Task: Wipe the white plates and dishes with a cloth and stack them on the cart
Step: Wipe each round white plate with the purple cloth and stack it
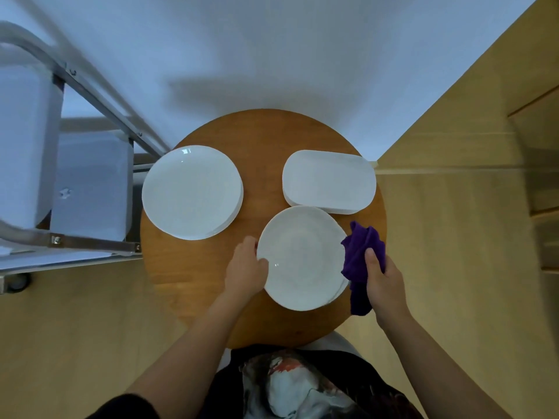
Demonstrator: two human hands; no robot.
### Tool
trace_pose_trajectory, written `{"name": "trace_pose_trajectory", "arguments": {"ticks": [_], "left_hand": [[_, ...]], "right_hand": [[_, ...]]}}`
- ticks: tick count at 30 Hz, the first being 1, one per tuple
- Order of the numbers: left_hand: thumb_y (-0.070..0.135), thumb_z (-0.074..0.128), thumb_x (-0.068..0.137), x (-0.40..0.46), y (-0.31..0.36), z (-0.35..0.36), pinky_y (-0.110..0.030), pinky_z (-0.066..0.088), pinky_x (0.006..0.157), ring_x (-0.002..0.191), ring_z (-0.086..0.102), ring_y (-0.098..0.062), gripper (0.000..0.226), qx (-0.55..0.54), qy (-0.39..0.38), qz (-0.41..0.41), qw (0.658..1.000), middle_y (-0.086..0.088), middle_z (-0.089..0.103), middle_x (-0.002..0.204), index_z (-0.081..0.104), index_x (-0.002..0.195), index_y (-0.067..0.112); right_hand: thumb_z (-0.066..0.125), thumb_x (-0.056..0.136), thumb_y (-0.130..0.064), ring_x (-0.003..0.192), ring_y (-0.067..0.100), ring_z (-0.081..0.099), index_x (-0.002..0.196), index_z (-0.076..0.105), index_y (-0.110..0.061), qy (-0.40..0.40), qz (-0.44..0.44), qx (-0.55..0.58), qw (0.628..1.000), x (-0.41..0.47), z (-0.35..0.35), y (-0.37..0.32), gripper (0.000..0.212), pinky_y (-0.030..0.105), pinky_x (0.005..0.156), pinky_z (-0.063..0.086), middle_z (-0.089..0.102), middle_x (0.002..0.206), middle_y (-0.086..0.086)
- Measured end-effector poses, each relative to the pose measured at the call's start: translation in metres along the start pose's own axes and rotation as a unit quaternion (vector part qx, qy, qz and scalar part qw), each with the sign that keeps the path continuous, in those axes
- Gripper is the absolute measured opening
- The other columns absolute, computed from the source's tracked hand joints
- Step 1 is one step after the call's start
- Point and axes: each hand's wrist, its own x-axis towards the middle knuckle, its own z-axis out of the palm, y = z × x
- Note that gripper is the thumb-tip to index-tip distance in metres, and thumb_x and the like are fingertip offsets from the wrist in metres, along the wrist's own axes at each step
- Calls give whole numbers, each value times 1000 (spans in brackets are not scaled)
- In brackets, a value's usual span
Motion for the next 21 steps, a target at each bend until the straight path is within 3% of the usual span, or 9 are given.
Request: {"name": "trace_pose_trajectory", "arguments": {"ticks": [3,7,10,13,16,19,21], "left_hand": [[25,45,96,-8,15,6,-23,47,60,80,53,-10,11,-187,23,-78,979,3,52,93,37,104,23],[49,46,94,-10,31,6,-38,53,78,92,59,-17,31,-358,-26,-155,920,3,60,101,49,111,23],[52,45,93,-14,34,2,-38,54,74,92,63,-22,38,-417,-67,-202,883,-1,66,100,57,111,21],[52,46,92,-22,35,-2,-42,55,81,92,63,-23,38,-448,-58,-225,863,0,67,98,59,111,22],[55,45,91,-35,40,-9,-37,56,72,90,64,-22,38,-490,-43,-217,843,1,68,97,61,106,24],[62,46,87,-50,54,-22,-28,54,60,86,66,-20,44,-542,-42,-207,813,1,70,94,63,103,25],[65,45,85,-60,65,-32,-25,53,56,90,66,-21,49,-548,-29,-180,817,0,70,100,63,108,26]], "right_hand": [[42,96,-45,79,14,60,93,55,-32,4,8,-1,1000,1,-4,4,19,25,59,41,64,89,-4],[40,96,-47,82,13,59,108,55,-22,21,9,12,1000,-1,-4,10,32,25,59,41,63,91,-4],[39,96,-48,82,11,57,102,53,-25,60,21,41,997,-3,-1,9,27,24,60,41,61,90,-6],[40,97,-45,78,10,56,93,53,-29,102,31,70,992,-8,2,1,22,24,59,40,59,85,-8],[45,96,-36,71,16,57,79,56,-22,112,-23,55,992,-19,11,-8,25,27,59,42,60,77,0],[48,93,-27,95,28,56,97,59,-9,114,-52,-1,992,-31,34,-15,22,46,82,48,58,102,14],[46,93,-33,126,35,37,130,47,-11,136,-31,-137,981,-35,51,-27,42,54,104,32,41,137,18]]}}
